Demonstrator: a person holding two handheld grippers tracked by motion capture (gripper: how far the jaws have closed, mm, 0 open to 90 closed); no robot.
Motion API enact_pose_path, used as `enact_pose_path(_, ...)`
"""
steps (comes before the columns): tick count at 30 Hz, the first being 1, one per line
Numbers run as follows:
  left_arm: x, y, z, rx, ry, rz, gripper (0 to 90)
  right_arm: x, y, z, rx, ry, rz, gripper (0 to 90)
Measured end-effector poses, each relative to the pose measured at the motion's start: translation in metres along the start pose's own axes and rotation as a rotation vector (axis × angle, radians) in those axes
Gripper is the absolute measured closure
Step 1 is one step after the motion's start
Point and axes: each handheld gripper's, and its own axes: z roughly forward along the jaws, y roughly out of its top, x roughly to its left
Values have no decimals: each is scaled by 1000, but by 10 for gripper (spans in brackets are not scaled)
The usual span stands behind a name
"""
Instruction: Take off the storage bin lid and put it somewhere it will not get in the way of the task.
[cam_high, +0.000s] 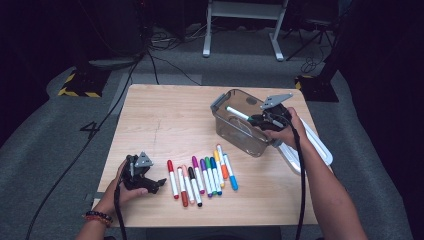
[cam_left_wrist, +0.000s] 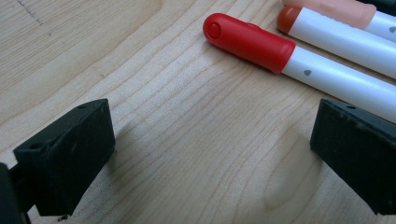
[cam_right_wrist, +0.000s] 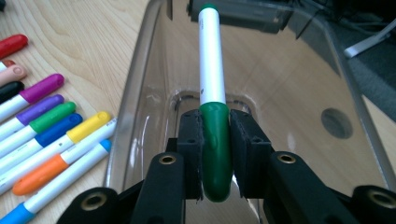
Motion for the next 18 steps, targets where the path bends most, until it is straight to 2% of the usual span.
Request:
enact_pose_path(1, 0, 0, 0, 0, 0, -1, 2, -3, 0, 4, 19, 21, 15, 752)
enact_pose_path(2, 0, 0, 0, 0, 0, -1, 2, -3, 0, 4, 19, 21, 15, 752)
enact_pose_path(4, 0, 0, 0, 0, 0, 0, 2, -4, 0, 9, 58, 21, 9, 752)
enact_pose_path(6, 0, 0, 0, 0, 0, 0, 1, -3, 1, 13, 89, 42, 6, 752)
enact_pose_path(7, 0, 0, 0, 0, 0, 0, 1, -2, 1, 18, 120, 44, -2, 752)
enact_pose_path(8, 0, 0, 0, 0, 0, 0, 2, -2, 1, 18, 120, 44, -2, 752)
enact_pose_path(9, 0, 0, 0, 0, 0, 0, 2, -1, 1, 23, 143, 48, 0, 751)
enact_pose_path(13, 0, 0, 0, 0, 0, 0, 1, 0, 0, 28, 175, 68, -7, 751)
enact_pose_path(18, 0, 0, 0, 0, 0, 0, 1, 1, 0, 31, 200, 65, -14, 734)
